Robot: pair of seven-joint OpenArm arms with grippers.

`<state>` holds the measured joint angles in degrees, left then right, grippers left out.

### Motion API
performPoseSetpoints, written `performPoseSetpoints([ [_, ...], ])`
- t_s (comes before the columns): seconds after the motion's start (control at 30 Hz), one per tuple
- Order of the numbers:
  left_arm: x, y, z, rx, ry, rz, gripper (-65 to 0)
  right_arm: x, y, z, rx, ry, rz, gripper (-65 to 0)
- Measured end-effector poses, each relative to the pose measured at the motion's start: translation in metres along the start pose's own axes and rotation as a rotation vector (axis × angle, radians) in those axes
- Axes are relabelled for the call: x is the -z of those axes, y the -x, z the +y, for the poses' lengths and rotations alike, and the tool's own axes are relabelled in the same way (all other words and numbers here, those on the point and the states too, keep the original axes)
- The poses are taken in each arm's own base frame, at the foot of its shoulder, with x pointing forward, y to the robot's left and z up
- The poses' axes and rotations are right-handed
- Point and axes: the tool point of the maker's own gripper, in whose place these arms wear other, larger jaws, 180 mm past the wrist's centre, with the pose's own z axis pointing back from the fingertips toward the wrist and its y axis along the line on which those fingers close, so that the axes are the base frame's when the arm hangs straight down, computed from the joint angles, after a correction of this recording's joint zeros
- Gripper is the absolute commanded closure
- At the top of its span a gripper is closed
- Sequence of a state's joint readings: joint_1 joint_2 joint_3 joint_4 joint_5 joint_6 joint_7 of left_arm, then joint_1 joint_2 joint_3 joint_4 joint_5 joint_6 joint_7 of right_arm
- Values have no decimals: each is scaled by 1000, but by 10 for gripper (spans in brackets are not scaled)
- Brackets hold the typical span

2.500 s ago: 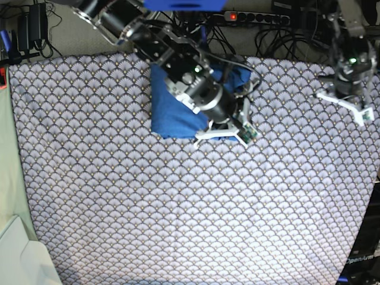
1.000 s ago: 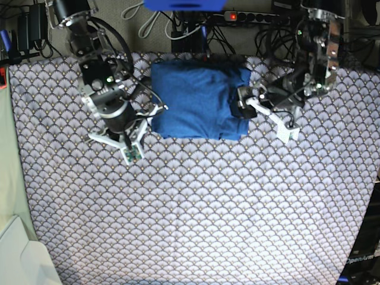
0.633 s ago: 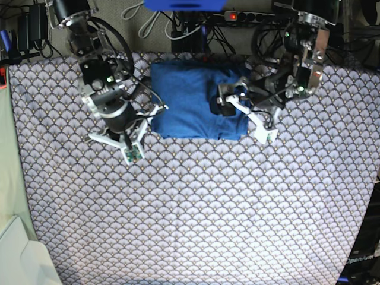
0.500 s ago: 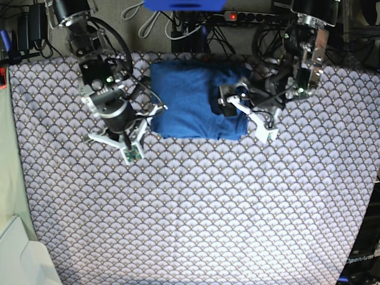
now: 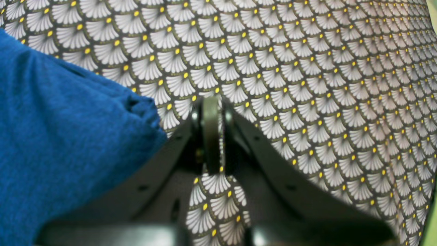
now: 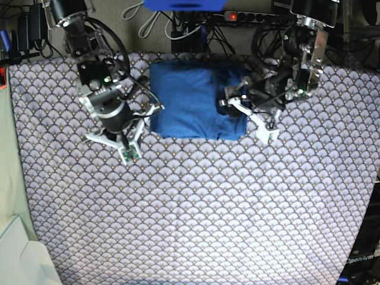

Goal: Fold the T-shirt properly
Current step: 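Bring both grippers to the sides of the folded bundle and grasp, then fold the bundle's edge over with the left gripper and press it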

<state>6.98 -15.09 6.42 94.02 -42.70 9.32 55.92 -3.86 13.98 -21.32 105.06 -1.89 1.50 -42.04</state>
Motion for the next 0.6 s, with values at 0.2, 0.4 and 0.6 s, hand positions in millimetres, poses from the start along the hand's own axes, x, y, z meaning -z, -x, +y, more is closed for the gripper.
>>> performPoseSetpoints([
  [0.2,2,1,-1,4,0,21,-94,0,0,0,0,1,0,0],
  [0.4,1,-11,-6,20,9,12,-89,-12,2,-34,24,79,-10,0],
  [0.6,-2,-42,-18,61,24,-40,0,-27,0,-90,90,221,-33,0],
])
